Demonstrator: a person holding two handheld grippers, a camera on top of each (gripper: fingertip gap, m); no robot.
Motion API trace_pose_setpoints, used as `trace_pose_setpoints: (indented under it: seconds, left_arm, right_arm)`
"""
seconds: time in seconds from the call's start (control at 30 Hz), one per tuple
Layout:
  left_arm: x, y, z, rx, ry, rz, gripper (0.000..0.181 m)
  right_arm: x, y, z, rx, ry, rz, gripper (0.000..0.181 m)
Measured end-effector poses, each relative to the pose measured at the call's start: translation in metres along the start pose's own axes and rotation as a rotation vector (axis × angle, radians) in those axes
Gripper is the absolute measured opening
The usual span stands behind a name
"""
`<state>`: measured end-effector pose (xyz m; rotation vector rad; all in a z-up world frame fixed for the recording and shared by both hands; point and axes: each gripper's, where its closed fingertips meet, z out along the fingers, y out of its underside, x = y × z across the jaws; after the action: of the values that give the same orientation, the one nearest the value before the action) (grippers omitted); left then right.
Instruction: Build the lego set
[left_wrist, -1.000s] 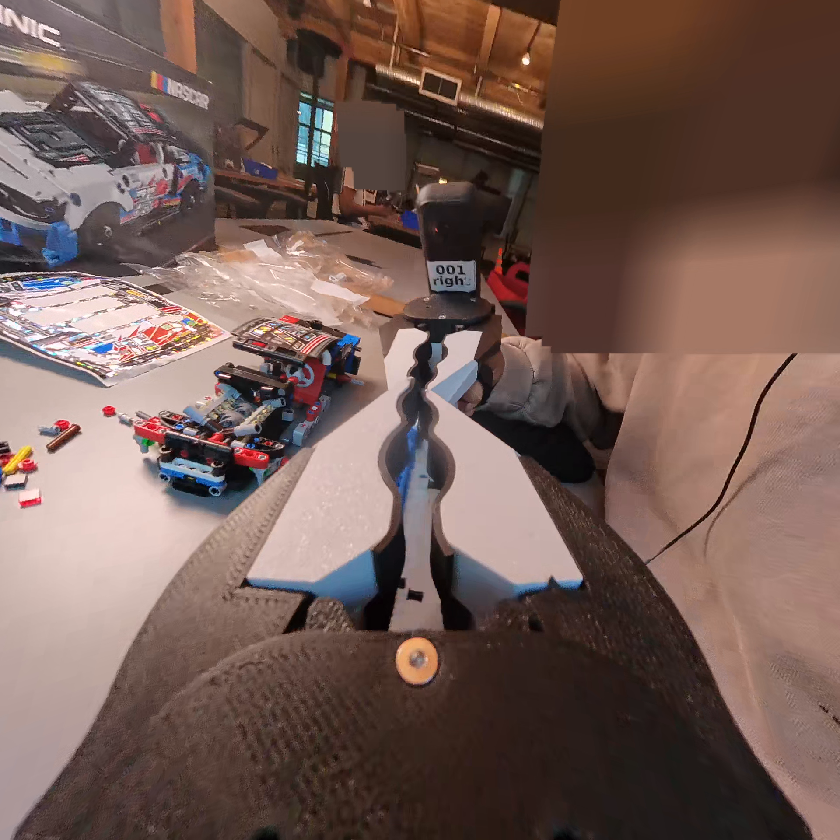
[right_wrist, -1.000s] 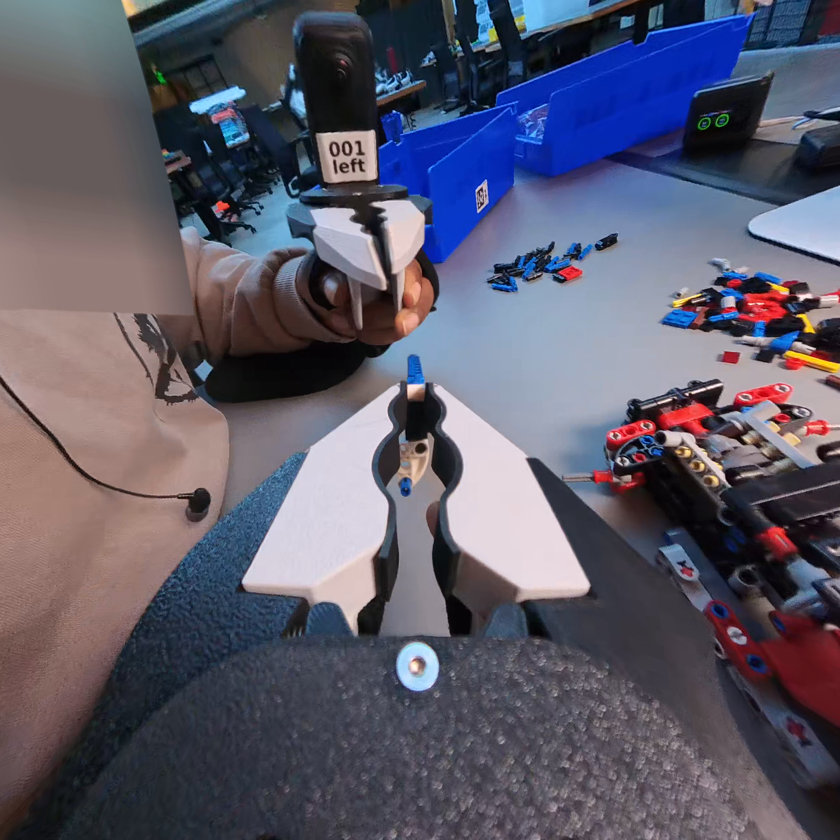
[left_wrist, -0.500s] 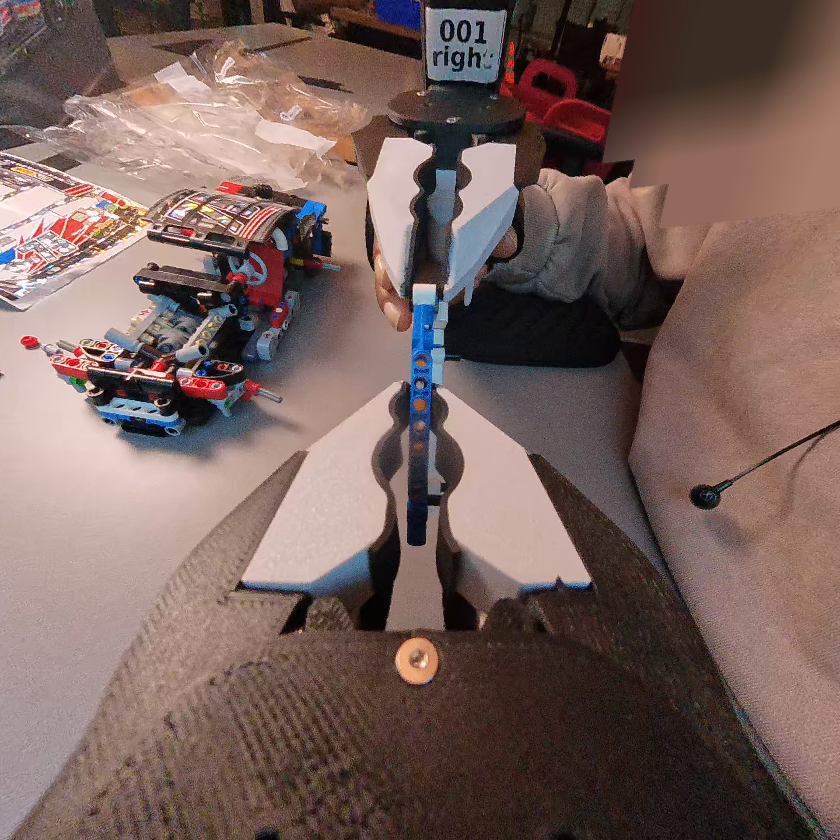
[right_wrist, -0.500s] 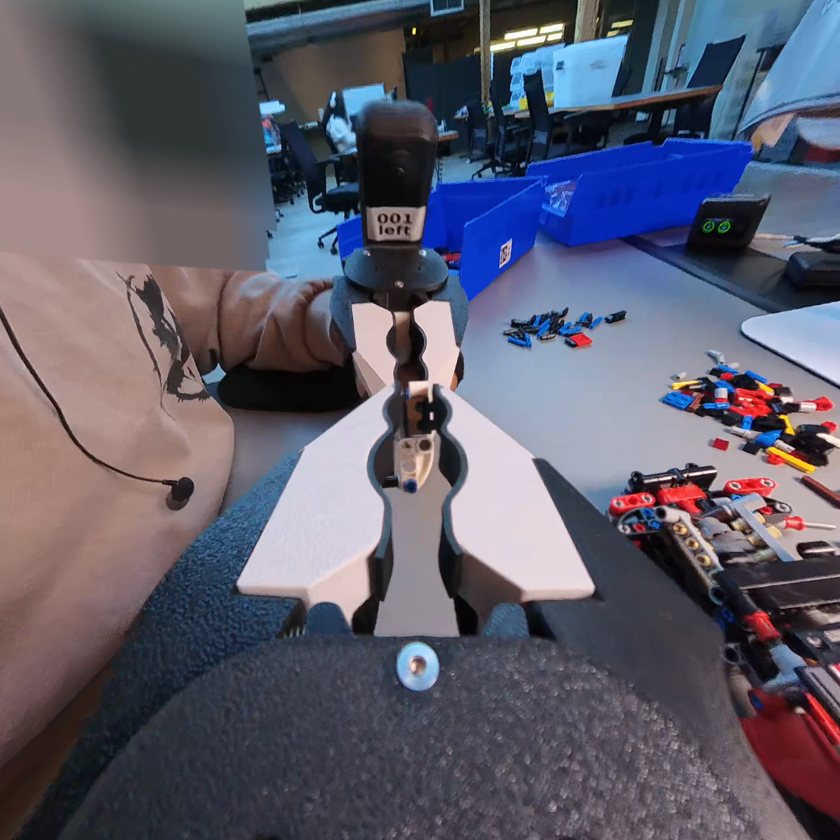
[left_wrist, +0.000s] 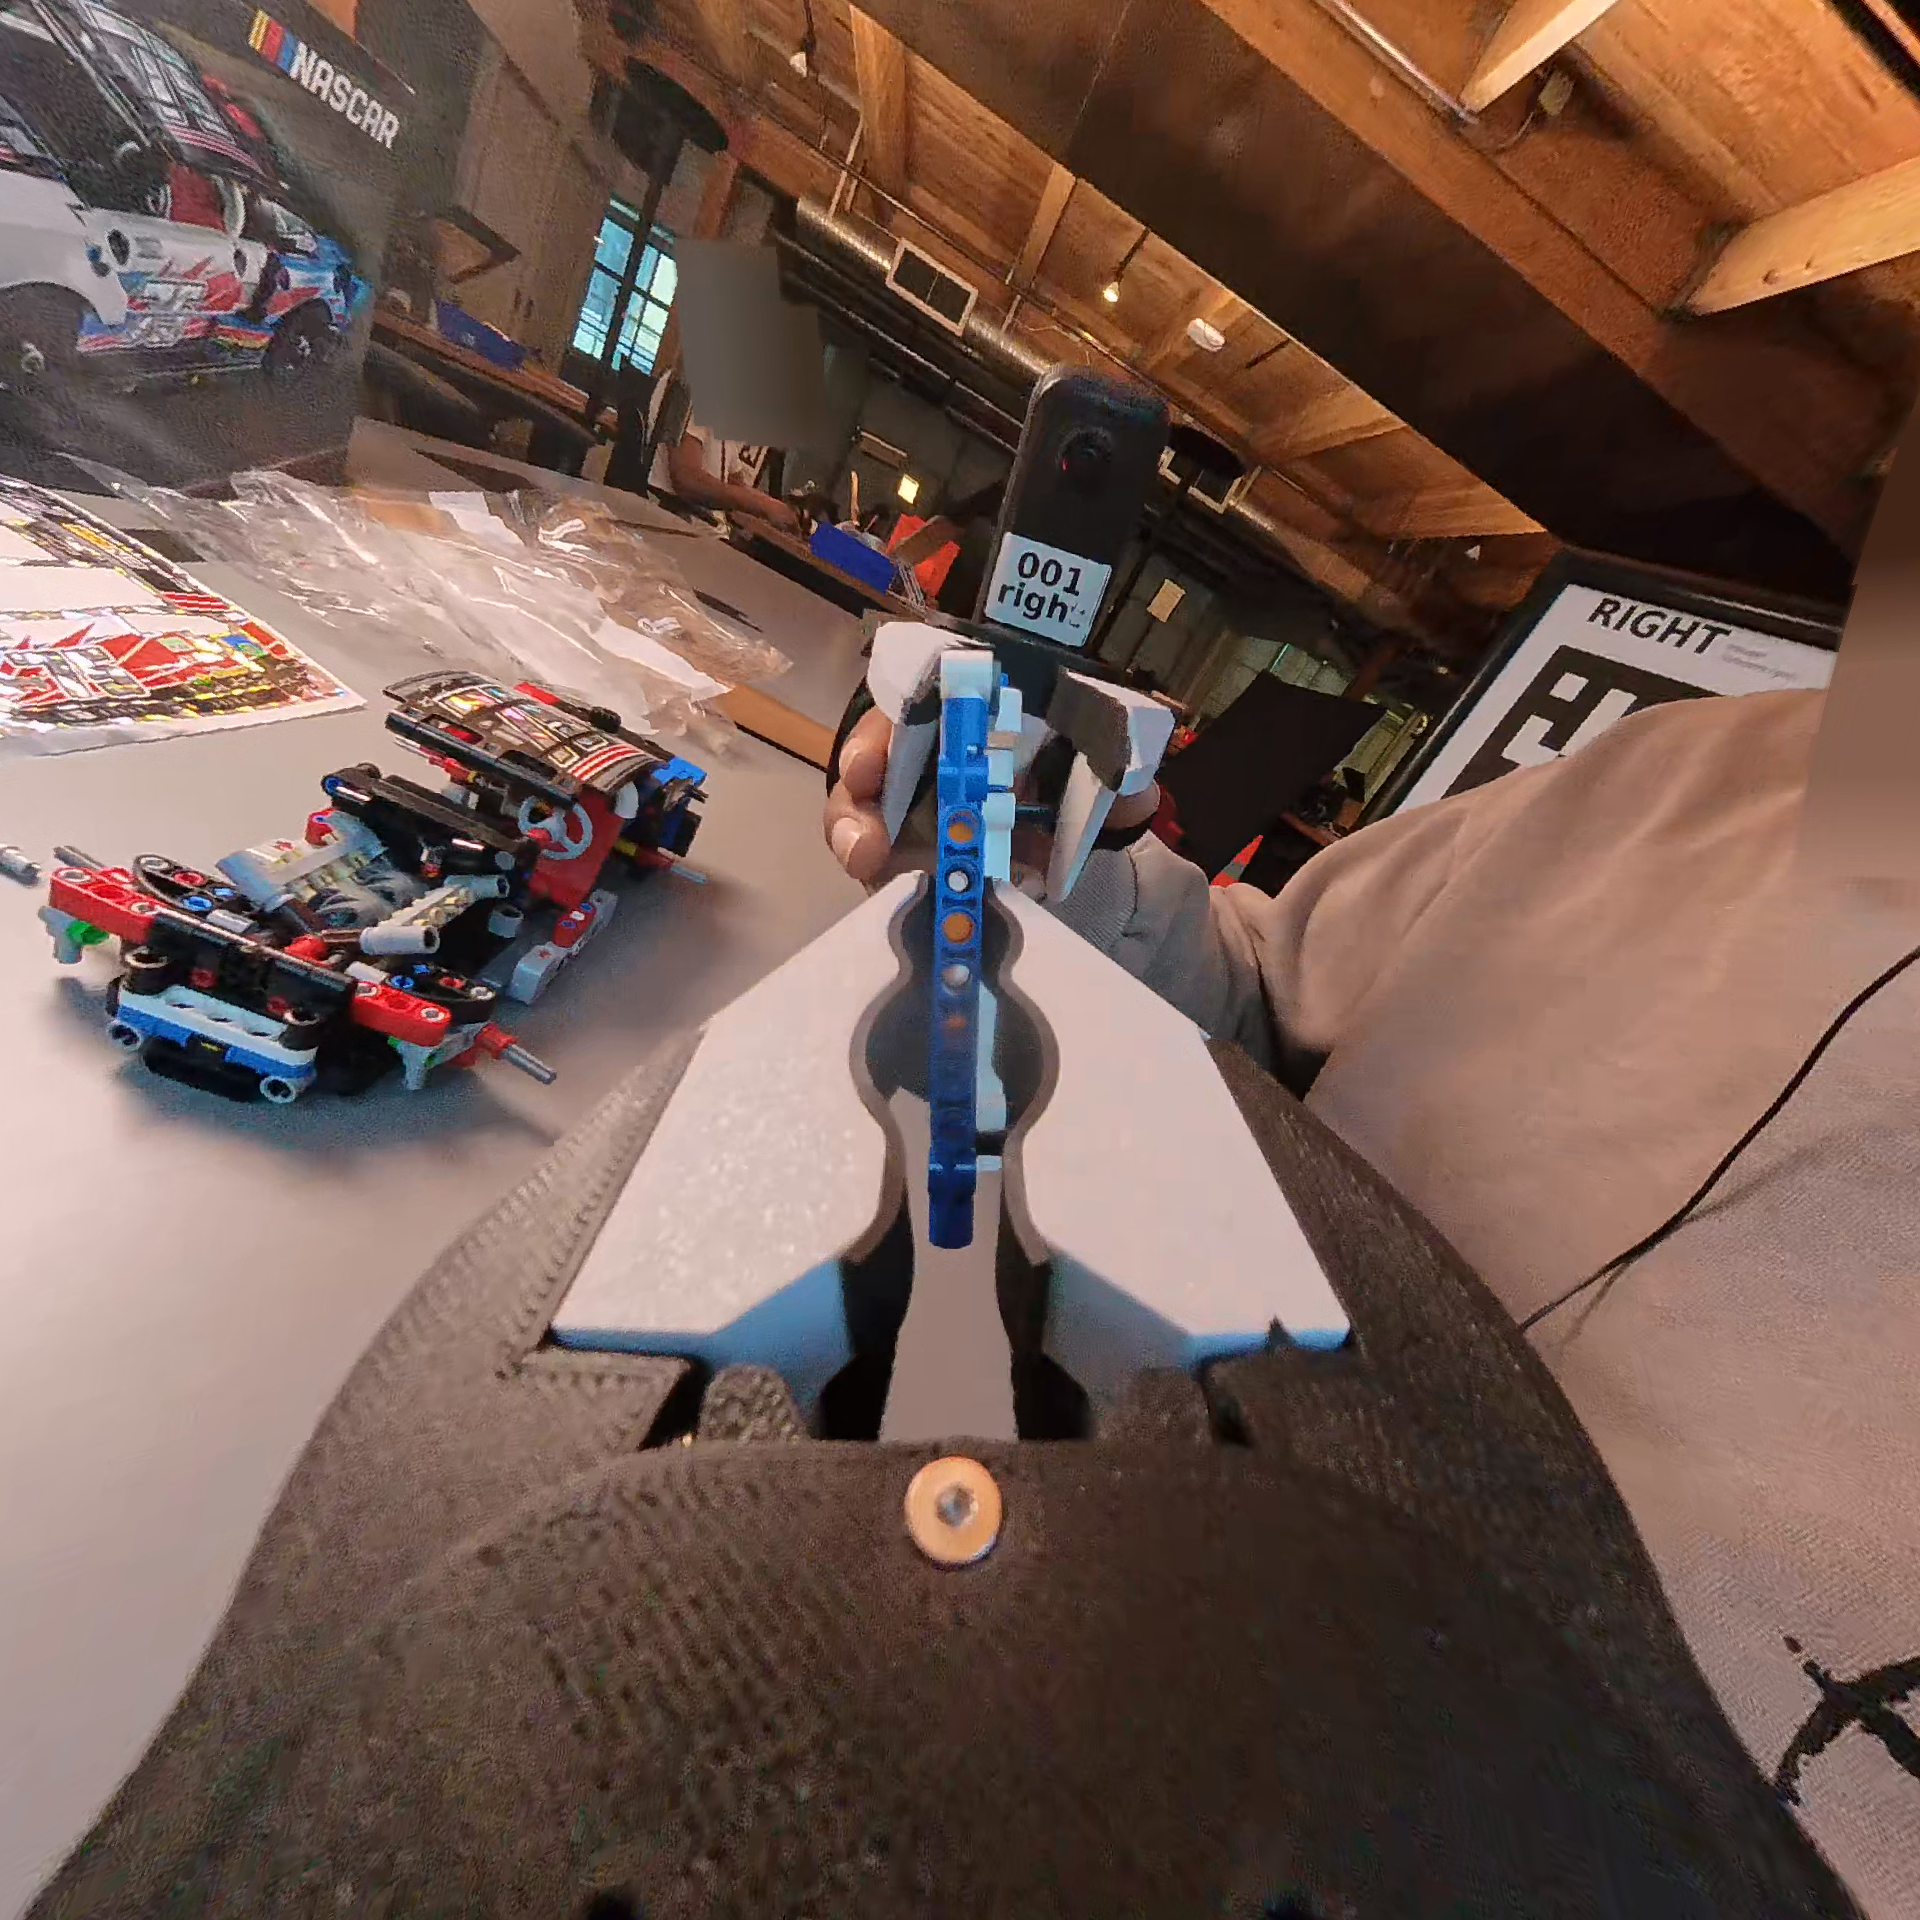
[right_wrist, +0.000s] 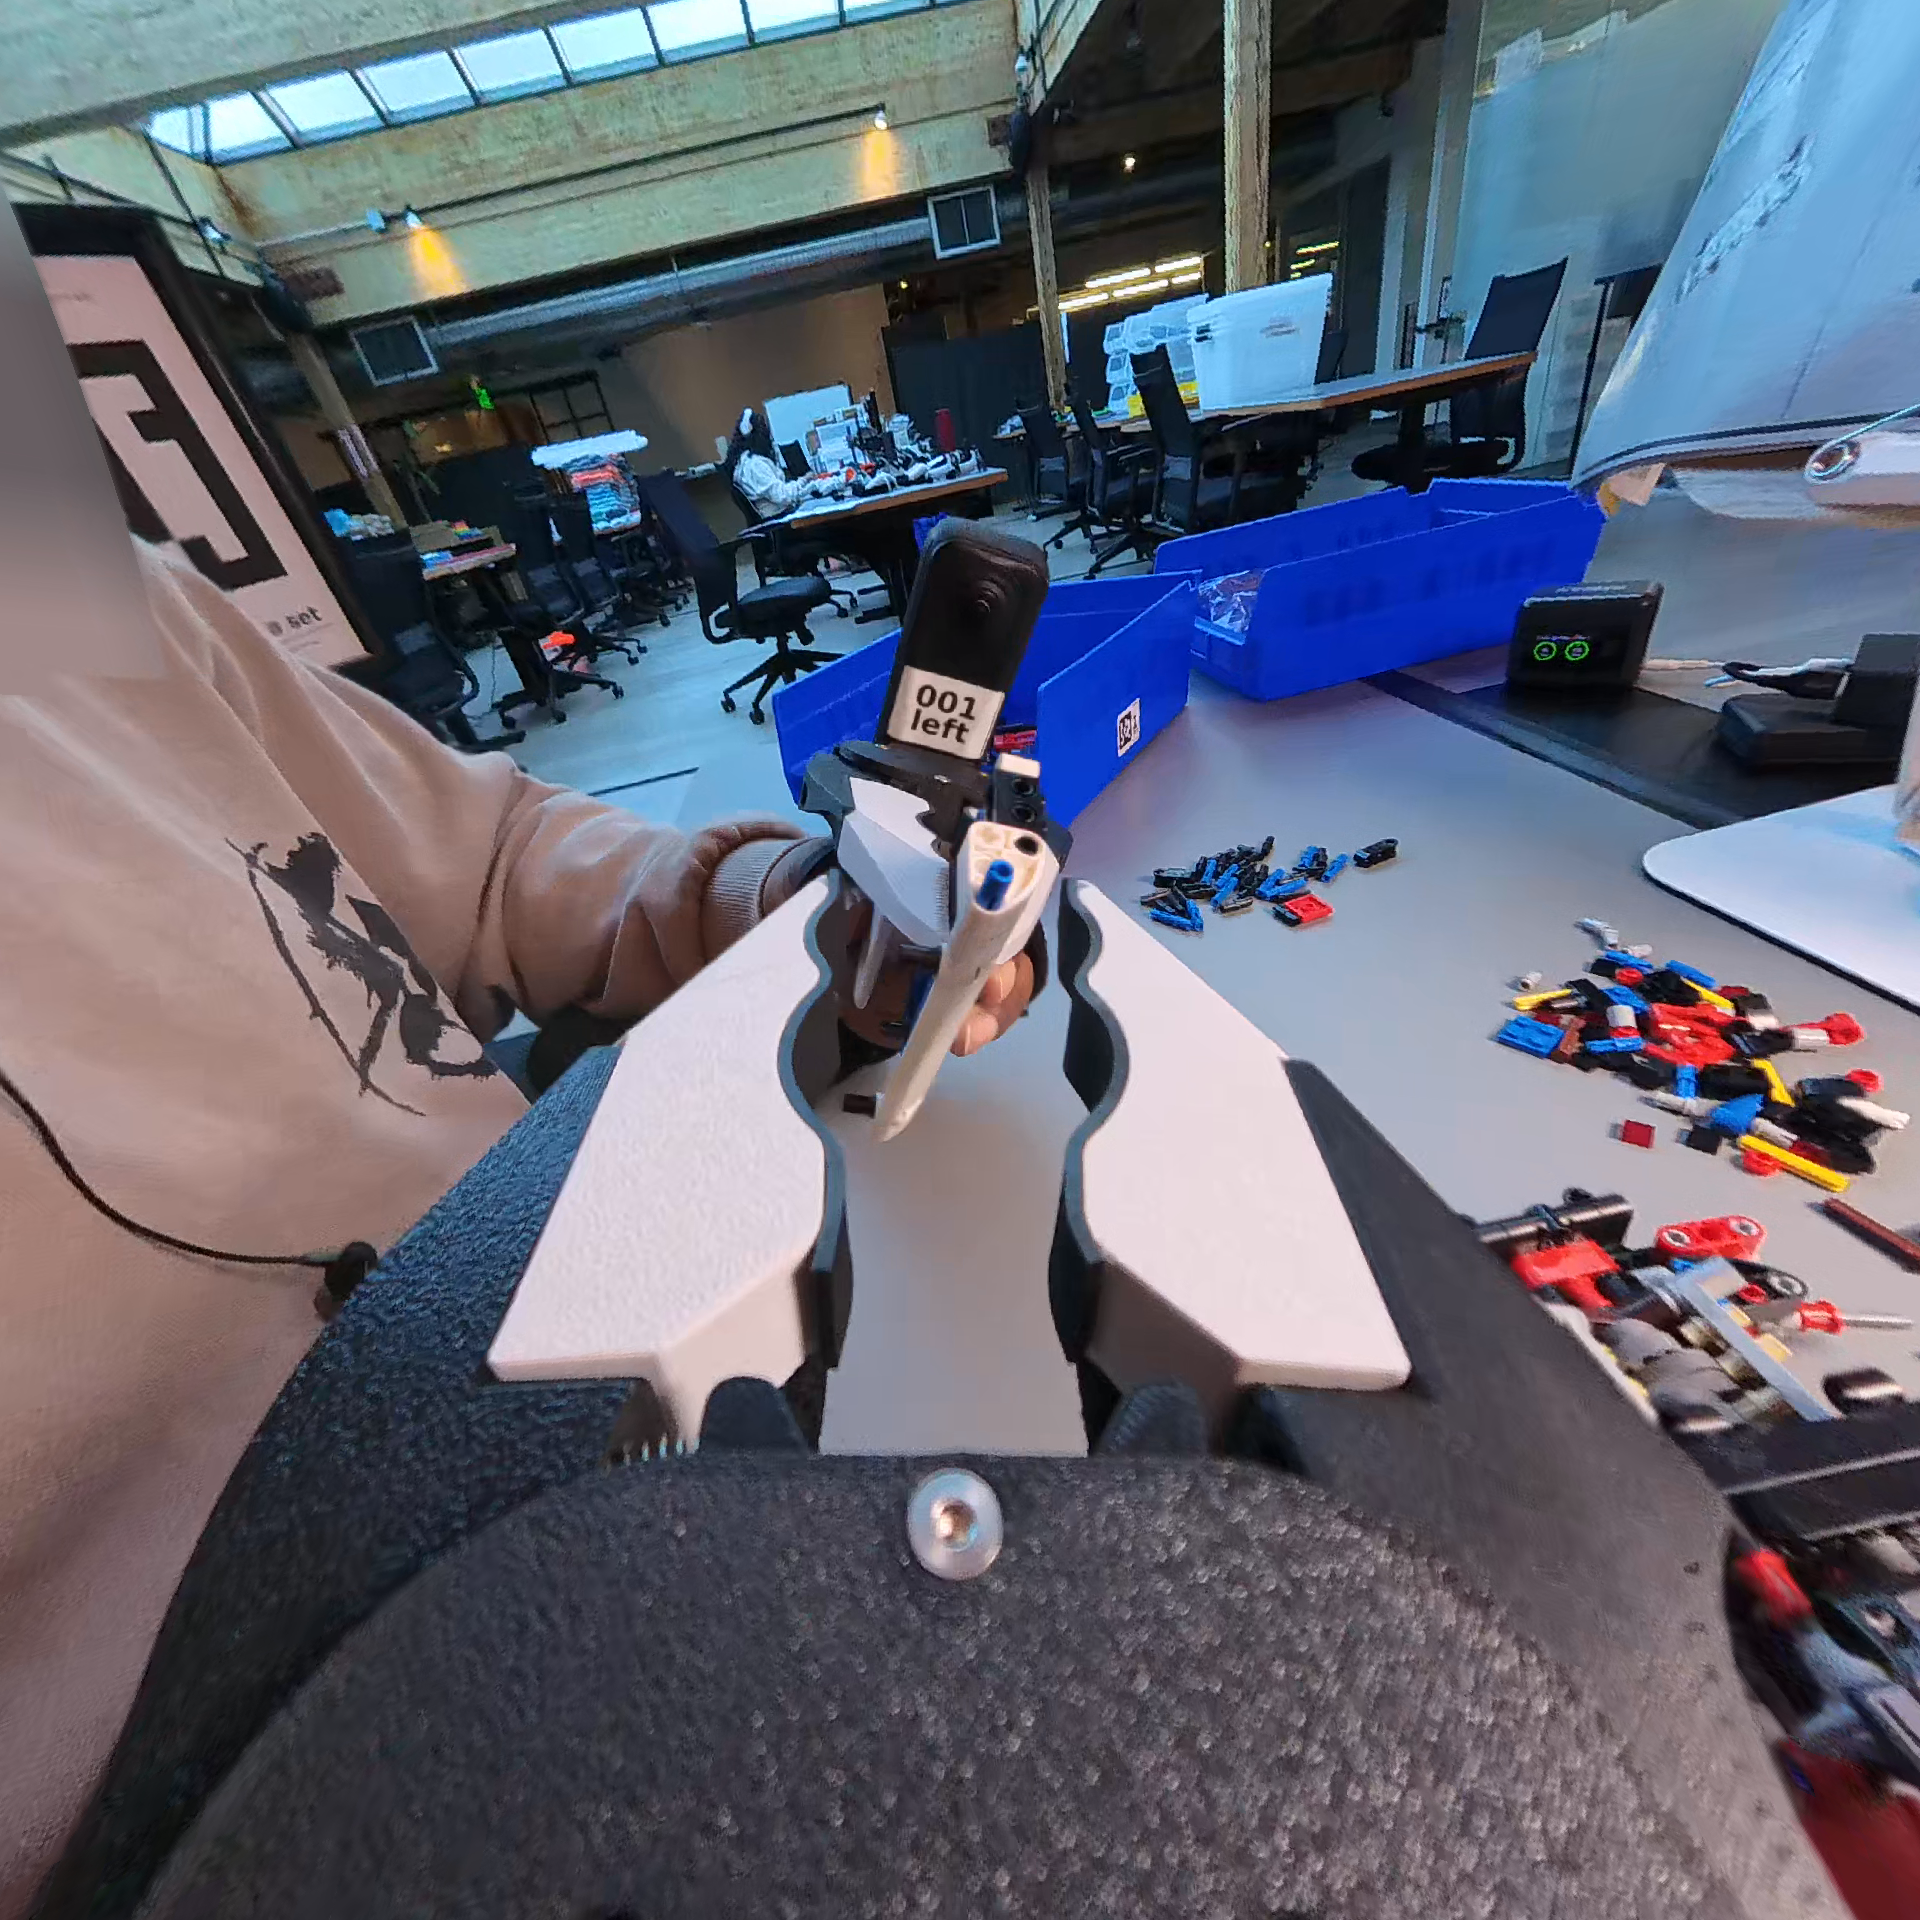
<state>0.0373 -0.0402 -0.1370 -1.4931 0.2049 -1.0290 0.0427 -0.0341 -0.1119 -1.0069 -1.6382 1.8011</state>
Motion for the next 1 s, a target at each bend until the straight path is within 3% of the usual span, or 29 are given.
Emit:
trace_pose_setpoints:
  seconds: [0.23,0.37,0.5,0.73,0.9,1.0]
  left_arm:
    - [-0.013,-0.028,-0.02,0.178,-0.074,-0.027,0.004]
    - [-0.022,-0.032,-0.028,0.208,-0.115,-0.025,0.005]
    - [-0.022,-0.031,-0.032,0.178,-0.115,0.003,0.006]
    - [-0.019,-0.024,-0.039,0.019,-0.143,0.153,0.027]
    - [-0.033,0.01,-0.038,-0.178,-0.175,0.136,0.045]
    - [-0.037,0.027,-0.035,-0.27,-0.185,0.148,0.046]
  right_arm:
    - [0.016,0.016,0.03,-0.025,0.1,0.086,0.038]
    - [0.026,0.021,0.047,-0.03,0.139,0.116,0.009]
    - [0.028,0.022,0.049,-0.059,0.081,0.158,0.007]
    - [0.027,0.044,0.033,-0.381,-0.107,0.185,0.004]
    - [0.018,0.106,0.028,-0.762,-0.256,0.182,0.004]
    - [0.002,0.129,0.028,-0.863,-0.325,0.173,0.004]
